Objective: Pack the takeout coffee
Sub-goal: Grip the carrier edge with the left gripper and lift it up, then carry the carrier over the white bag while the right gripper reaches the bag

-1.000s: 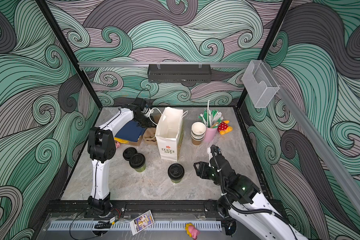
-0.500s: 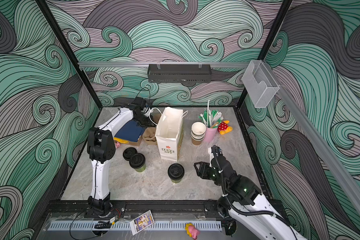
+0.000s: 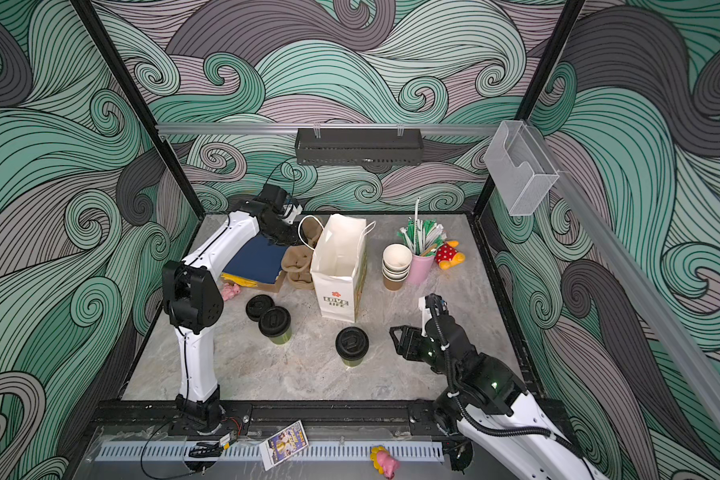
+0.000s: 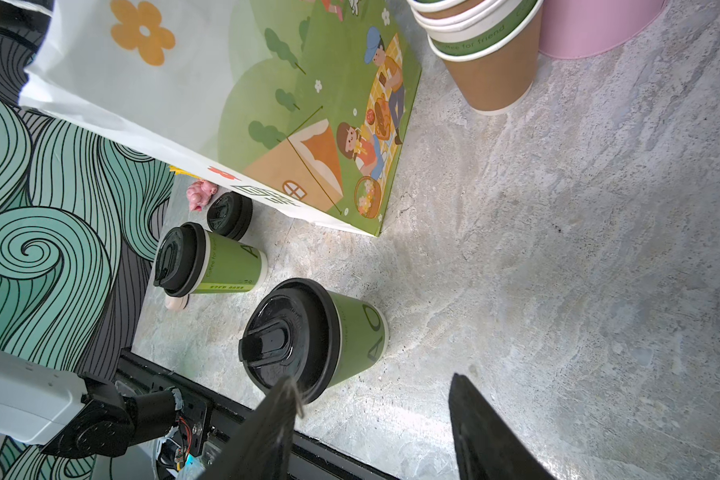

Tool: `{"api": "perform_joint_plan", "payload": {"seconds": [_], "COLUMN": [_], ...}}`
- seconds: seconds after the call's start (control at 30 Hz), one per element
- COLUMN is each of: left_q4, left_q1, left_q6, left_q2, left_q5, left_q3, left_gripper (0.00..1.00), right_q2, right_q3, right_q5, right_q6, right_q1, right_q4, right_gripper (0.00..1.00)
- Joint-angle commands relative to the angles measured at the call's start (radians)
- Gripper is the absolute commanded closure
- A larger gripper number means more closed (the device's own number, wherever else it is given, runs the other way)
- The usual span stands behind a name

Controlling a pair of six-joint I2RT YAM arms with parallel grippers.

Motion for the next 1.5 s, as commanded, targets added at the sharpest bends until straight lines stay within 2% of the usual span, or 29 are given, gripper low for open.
{"api": "perform_joint_plan", "payload": {"seconds": [0.0,0.3,0.53,0.7,0.9,1.0,1.13,1.47], "left_q4": [-0.050,-0.112,-0.162,-0.144,-0.272,-0.328,-0.389,-0.445], "left_q1": [-0.005,0.000,0.006,0.006,-0.009,-0.040,-0.132,-0.322], "left_q6": [-0.003,-0.007,-0.012,-0.007,-0.017,-0.029,-0.045,-0.093], "left_q2": [-0.070,-0.191,-0.371,-0.553,-0.690,-0.732,-0.750,-0.612], "left_q5": [-0.069,-0.197,-0.263,-0.273,-0.250,-0.249,-0.286,-0.307], "left_q3": [0.041,0.026,-0.060,-0.188,-0.205,-0.191,-0.135,0.117], "left_gripper": [0.85,0.85,0.85,0.84,0.84,0.85,0.85,0.85], "right_q2": [-0.016,-0.020,-0.011,0.008,0.035,0.054,0.126,0.411], "right_q3": [-0.007,0.004,0.028,0.049,0.069,0.088,0.145,0.454], "right_q5": [0.023,0.038,0.063,0.064,0.057,0.051,0.019,0.008], "right_q6": [0.012,0.009,-0.021,-0.046,-0.064,-0.072,-0.106,-0.263], "right_q1": [0.004,0.004,0.005,0.002,0.002,0.001,-0.003,-0.027], "right_q4": [-0.015,-0.032,-0.043,-0.042,-0.041,-0.042,-0.042,-0.006], "right_gripper": [0.40,0.40,0.40,0.39,0.39,0.39,0.39,0.38]}}
